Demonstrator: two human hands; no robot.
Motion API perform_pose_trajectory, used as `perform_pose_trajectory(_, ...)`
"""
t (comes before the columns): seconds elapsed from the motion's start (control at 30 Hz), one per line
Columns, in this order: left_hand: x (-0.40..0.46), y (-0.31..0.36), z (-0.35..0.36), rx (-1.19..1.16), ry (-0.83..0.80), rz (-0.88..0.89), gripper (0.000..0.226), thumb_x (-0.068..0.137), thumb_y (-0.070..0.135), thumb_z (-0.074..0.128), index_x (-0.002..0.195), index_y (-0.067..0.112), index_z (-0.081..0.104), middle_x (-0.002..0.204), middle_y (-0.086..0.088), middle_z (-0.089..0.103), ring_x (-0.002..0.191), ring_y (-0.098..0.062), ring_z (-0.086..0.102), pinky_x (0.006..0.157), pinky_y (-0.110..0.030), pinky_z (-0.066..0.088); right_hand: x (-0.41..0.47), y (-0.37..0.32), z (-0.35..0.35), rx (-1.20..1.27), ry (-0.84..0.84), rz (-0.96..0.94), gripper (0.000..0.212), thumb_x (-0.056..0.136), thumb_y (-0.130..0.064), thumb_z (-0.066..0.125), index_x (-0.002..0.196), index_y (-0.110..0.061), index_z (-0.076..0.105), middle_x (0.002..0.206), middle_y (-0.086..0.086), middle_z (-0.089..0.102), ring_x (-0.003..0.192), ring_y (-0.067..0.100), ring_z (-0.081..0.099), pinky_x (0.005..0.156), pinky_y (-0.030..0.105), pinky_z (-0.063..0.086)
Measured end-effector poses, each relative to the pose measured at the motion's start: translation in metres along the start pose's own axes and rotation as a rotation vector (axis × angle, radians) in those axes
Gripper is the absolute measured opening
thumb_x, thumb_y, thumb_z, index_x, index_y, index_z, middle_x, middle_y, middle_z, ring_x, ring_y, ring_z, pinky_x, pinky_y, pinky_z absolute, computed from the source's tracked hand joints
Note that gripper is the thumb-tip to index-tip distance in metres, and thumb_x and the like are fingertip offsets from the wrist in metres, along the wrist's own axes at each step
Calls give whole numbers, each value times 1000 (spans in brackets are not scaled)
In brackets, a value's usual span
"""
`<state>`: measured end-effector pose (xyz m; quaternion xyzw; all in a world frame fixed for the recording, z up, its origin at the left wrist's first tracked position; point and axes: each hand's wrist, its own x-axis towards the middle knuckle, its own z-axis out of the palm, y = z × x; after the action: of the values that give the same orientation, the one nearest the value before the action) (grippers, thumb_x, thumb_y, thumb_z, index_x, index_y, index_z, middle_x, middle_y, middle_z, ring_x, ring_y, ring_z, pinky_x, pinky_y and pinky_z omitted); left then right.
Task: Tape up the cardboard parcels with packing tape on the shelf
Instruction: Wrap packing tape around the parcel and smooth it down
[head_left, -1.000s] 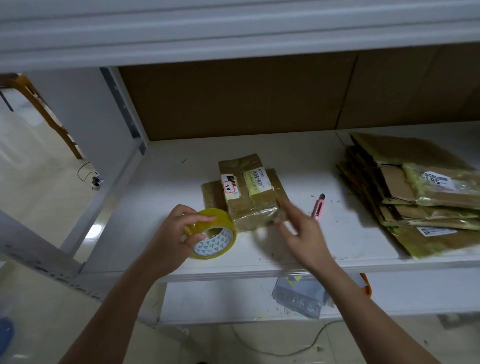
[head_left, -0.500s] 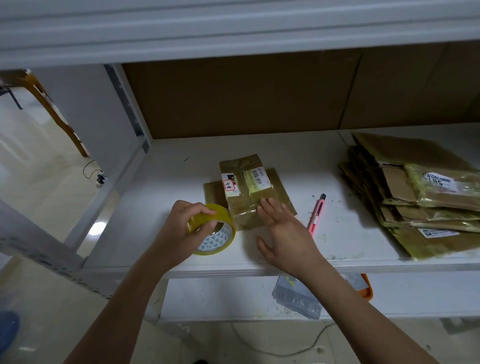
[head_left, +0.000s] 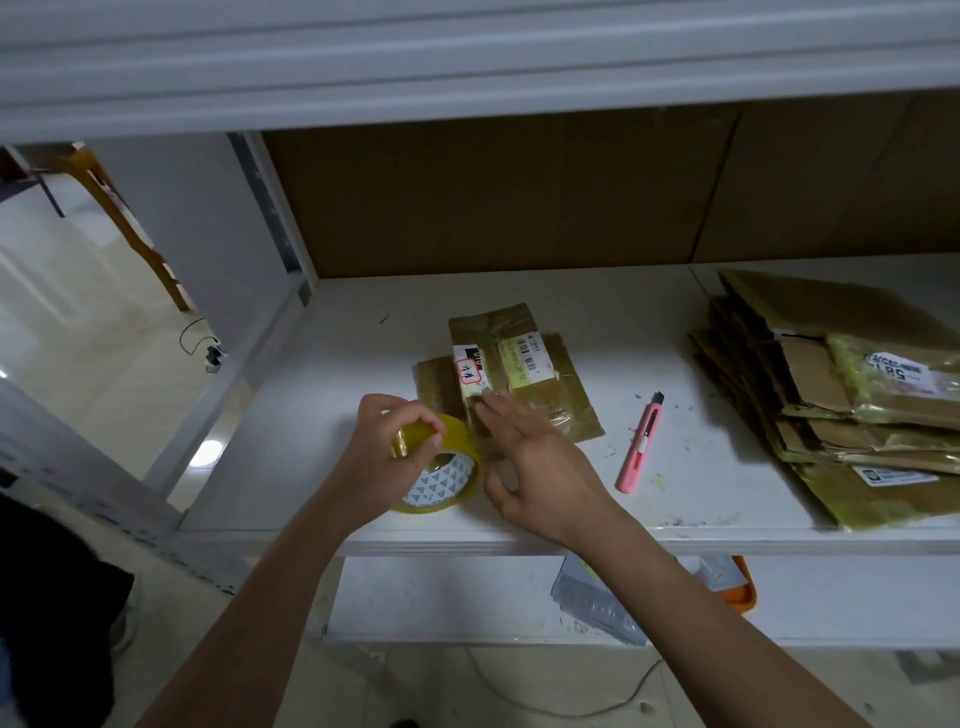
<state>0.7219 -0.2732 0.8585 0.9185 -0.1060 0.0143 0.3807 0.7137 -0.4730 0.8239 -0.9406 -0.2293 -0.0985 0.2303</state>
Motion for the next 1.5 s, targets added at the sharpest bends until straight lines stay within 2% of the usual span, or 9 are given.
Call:
perform_pose_trajectory(0.17, 14, 11, 7, -107, 0, -183, 14, 91, 12, 59, 101, 22, 58, 105, -1, 59, 84, -4, 56, 57, -10, 43, 3, 8, 11, 132, -23, 29, 67, 88, -21, 60, 150, -13, 36, 158, 0, 30, 148, 11, 19, 115, 17, -5)
perform_pose_trajectory(0.37, 21, 8, 5, -196, -86, -300, 10, 89, 25, 68, 97, 24, 62, 93, -9, 71, 82, -24, 70, 80, -43, 58, -3, 16, 16, 150, 32, 34, 60, 86, -27, 52, 144, -16, 46, 152, -3, 40, 143, 7, 30, 116, 13, 1)
perform_pose_trajectory(0.67, 23, -4, 1, 8, -137, -298, 20, 80, 38, 77, 89, 28, 62, 89, -1, 66, 73, -14, 65, 59, -26, 48, -3, 19, 15, 245, 79, 53, 47, 88, -26, 51, 135, -17, 58, 144, -5, 51, 136, 3, 40, 116, 12, 10)
perform_pose_trajectory(0.8, 25, -4, 3, 114, -102, -279, 23, 76, 45, 78, 82, 30, 62, 91, 9, 59, 77, -10, 61, 67, -30, 51, -3, 20, 16, 273, 75, 60, 45, 91, -28, 51, 134, -17, 59, 143, -5, 52, 136, 4, 40, 116, 15, 12)
perform_pose_trajectory(0.93, 24, -11, 1, -42, -97, -286, 19, 81, 46, 75, 84, 28, 70, 93, 3, 68, 86, -17, 66, 77, -39, 55, -1, 20, 17, 301, 56, 64, 48, 90, -28, 53, 136, -17, 57, 144, -4, 51, 138, 6, 39, 118, 19, 13)
perform_pose_trajectory(1.1, 20, -12, 6, -68, -6, -288, 9, 88, 37, 68, 85, 30, 71, 93, 16, 67, 93, -12, 63, 86, -42, 55, -1, 21, 19, 336, 48, 57, 51, 90, -36, 51, 137, -16, 56, 145, -4, 49, 138, 4, 36, 118, 18, 8)
perform_pose_trajectory(1.23, 22, -13, 9, -31, 32, -311, 10, 87, 36, 68, 79, 30, 70, 95, 16, 66, 95, -12, 61, 87, -40, 53, -1, 21, 11, 448, 95, 35, 39, 92, -21, 57, 131, -18, 61, 144, -7, 50, 139, 1, 36, 120, 26, 20)
perform_pose_trajectory(1.4, 24, -10, 14, -15, 66, -302, 15, 87, 31, 69, 72, 32, 68, 89, 20, 64, 93, -7, 59, 84, -34, 49, -30, 49, -17, 269, 488, 149, 47, 80, 15, 52, 109, -16, 72, 116, -3, 67, 111, 17, 62, 96, 16, 42)
perform_pose_trajectory(1.5, 23, -10, 15, -19, 83, -303, 14, 86, 31, 70, 72, 31, 69, 86, 23, 64, 89, -1, 57, 79, -31, 44, -48, 88, -26, 160, 314, 482, 41, 81, 1, 60, 110, -26, 70, 109, 11, 59, 99, 28, 58, 82, 28, 45)
